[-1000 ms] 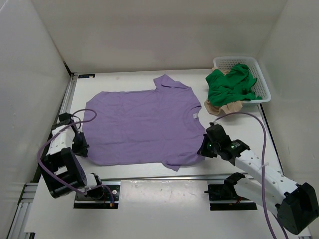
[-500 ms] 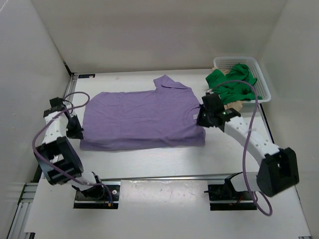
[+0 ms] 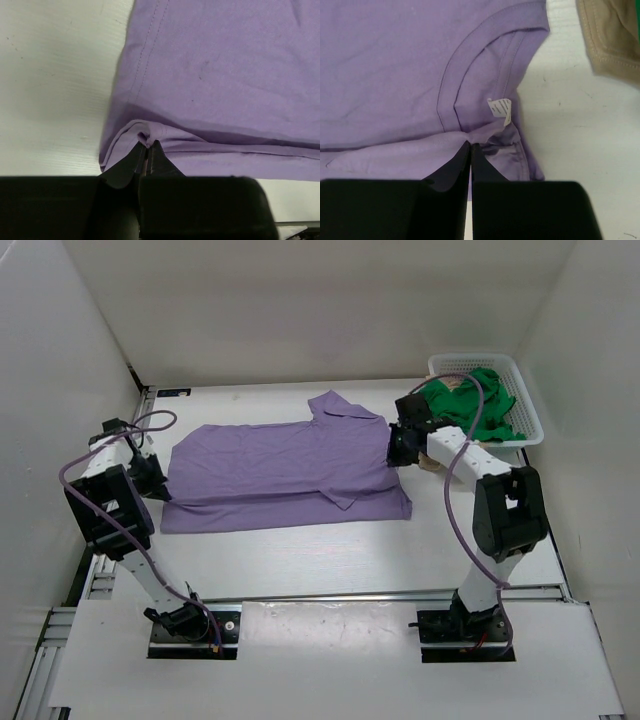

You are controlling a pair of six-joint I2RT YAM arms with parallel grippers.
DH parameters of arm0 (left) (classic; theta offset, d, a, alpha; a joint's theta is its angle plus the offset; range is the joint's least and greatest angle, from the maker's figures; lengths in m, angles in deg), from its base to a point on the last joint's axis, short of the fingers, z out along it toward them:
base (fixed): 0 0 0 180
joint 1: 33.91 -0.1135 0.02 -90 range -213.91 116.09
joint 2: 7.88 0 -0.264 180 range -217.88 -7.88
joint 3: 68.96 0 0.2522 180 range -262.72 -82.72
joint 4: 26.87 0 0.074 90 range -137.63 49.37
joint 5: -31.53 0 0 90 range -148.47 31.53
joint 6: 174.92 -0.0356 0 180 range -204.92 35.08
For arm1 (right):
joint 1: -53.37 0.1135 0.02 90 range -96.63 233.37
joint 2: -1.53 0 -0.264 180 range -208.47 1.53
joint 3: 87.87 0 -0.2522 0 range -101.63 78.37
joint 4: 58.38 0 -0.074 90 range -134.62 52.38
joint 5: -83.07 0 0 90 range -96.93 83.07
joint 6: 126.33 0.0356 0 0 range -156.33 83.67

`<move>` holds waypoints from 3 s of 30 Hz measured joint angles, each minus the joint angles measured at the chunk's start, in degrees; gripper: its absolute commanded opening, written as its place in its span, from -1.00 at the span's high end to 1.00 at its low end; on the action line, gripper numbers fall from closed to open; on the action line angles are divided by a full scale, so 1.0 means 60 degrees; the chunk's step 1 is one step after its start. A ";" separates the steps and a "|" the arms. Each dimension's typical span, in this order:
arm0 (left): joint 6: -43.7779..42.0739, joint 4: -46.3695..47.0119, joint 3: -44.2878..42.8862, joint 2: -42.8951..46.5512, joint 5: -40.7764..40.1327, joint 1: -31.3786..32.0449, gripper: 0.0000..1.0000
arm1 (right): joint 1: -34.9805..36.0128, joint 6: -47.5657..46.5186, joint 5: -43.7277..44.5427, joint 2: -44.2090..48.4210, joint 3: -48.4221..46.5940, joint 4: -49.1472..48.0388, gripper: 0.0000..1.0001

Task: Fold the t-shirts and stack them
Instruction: Fold the flattened tshirt in 1/3 of the way

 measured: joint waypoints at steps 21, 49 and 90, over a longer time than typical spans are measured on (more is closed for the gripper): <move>-0.0011 0.0448 -0.0215 0.0678 -0.0787 -0.0481 -1.00 | -0.0106 0.0055 0.0033 0.0168 -0.0783 0.1362 -0.54; -0.0029 0.0284 0.2674 0.0885 -0.1235 -0.0219 0.79 | -0.1257 0.1020 -0.1759 0.1603 0.4073 0.1002 1.00; -0.0062 0.1089 0.0506 0.2226 -0.3428 1.5850 -0.04 | -0.1239 0.1304 -0.1836 0.4364 0.4943 0.1978 0.30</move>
